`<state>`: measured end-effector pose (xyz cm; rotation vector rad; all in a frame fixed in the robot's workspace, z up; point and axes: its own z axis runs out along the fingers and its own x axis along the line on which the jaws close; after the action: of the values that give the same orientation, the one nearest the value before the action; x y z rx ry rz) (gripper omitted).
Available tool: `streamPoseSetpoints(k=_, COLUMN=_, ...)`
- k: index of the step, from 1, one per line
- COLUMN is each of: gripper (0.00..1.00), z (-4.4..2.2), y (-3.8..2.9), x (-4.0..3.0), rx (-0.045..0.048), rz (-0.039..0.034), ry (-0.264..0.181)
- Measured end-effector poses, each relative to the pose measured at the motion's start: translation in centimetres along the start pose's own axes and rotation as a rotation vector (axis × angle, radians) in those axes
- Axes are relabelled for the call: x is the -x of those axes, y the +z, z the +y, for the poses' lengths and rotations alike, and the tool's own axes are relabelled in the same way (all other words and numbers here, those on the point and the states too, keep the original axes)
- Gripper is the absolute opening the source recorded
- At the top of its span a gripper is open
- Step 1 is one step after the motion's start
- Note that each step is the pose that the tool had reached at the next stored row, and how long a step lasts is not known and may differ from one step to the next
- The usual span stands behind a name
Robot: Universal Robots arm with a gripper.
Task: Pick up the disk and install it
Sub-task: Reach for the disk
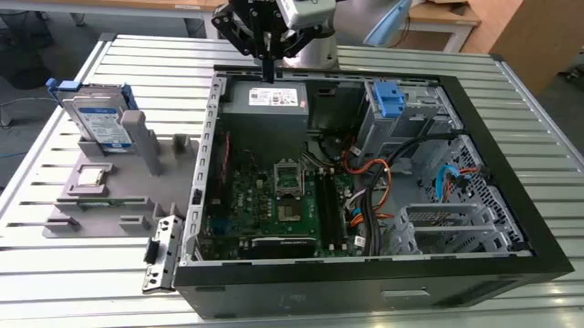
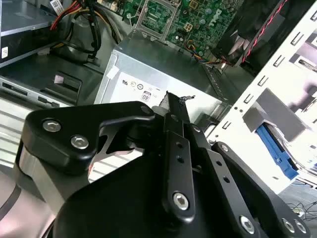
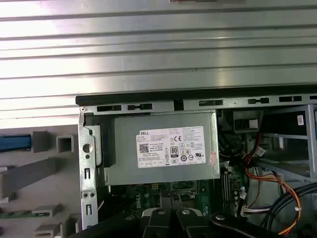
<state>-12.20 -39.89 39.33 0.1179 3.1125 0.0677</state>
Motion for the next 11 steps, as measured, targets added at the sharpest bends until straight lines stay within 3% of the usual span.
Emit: streamPoseSetpoints(k=11, gripper=0.10, z=-0.02, y=0.00, x=-0.29, rx=0.0000, rz=0.0000, ry=0.000)
